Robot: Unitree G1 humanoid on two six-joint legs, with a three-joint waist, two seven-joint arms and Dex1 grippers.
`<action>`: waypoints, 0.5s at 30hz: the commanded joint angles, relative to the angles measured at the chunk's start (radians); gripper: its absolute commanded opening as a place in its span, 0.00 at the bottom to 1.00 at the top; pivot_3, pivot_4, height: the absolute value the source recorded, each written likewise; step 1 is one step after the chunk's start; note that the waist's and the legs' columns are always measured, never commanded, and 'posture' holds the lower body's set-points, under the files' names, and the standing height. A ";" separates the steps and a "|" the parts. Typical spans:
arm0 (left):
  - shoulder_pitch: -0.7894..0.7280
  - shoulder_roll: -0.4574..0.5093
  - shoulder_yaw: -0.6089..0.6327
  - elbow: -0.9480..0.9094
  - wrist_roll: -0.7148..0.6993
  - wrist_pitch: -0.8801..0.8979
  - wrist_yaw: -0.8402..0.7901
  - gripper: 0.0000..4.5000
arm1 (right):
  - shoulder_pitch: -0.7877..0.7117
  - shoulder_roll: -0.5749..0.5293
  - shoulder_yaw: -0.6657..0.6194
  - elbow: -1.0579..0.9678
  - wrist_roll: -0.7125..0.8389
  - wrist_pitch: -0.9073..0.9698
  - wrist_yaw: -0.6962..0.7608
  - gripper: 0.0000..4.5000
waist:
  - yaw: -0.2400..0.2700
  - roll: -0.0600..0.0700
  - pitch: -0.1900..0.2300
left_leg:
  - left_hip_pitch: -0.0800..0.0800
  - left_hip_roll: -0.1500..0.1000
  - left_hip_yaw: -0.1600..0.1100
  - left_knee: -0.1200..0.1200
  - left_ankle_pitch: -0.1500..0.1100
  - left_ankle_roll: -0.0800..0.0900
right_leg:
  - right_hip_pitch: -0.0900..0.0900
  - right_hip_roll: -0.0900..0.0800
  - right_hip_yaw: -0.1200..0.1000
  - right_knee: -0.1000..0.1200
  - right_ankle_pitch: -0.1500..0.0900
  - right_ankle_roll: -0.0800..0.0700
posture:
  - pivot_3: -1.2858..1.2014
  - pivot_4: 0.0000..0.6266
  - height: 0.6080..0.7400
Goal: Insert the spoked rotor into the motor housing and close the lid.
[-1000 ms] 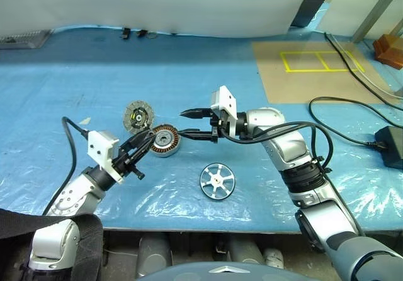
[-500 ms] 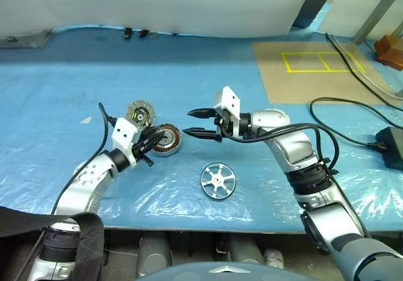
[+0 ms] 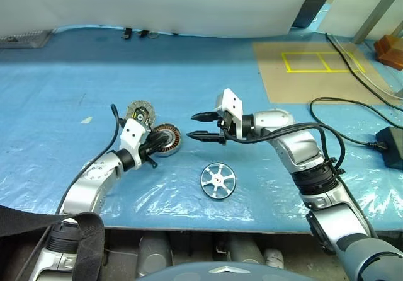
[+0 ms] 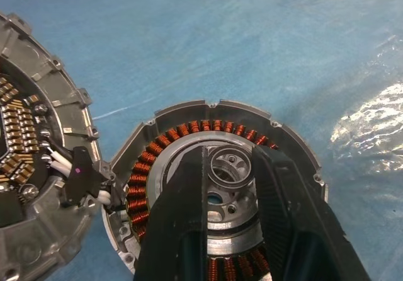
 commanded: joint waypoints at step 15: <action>-0.015 -0.010 0.017 -0.011 0.019 0.051 0.030 0.16 | -0.018 -0.031 -0.021 -0.066 0.054 0.054 0.007 0.59 | 0.000 0.000 0.000 | 0.000 0.000 0.000 0.001 0.000 0.000 | 0.000 0.000 0.000 0.000 0.000 0.000 | 0.52 0.24 1.00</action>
